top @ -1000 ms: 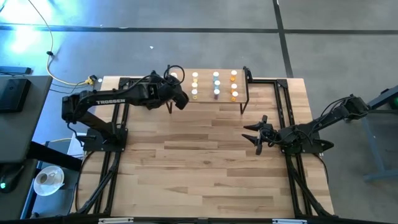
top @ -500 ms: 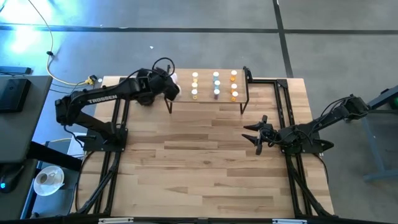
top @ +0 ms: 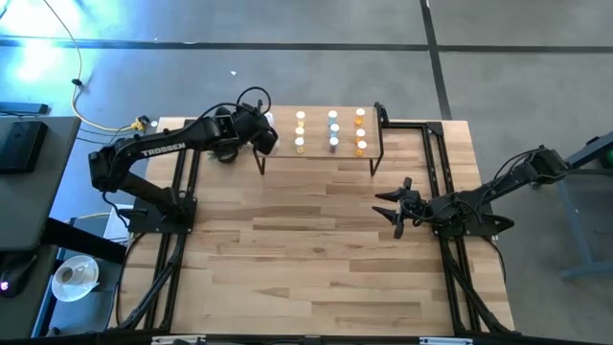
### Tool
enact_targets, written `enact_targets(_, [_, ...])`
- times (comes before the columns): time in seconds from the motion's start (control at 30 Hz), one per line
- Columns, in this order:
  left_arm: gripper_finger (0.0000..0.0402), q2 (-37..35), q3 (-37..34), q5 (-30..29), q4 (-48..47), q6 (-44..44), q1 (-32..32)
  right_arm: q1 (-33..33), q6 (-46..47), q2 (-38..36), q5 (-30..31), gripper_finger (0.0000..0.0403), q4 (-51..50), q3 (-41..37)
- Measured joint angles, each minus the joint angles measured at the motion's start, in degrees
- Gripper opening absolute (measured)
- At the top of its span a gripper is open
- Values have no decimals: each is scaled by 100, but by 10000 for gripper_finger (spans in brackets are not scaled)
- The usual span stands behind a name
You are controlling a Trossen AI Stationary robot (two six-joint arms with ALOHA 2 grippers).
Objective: Pick and place medicine bottles onto shelf by color
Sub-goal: Adjust the transparent pill bottles on the shelf
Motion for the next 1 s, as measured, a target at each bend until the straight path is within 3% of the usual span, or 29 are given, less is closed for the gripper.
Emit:
enact_targets(0.3, [184,0,0,-230,10,-41,112,0,88,0,3,177,0,0])
enact_targets(1.0, [184,177,-2,322,413,127,226,0,84,-2,4,177,-2,0])
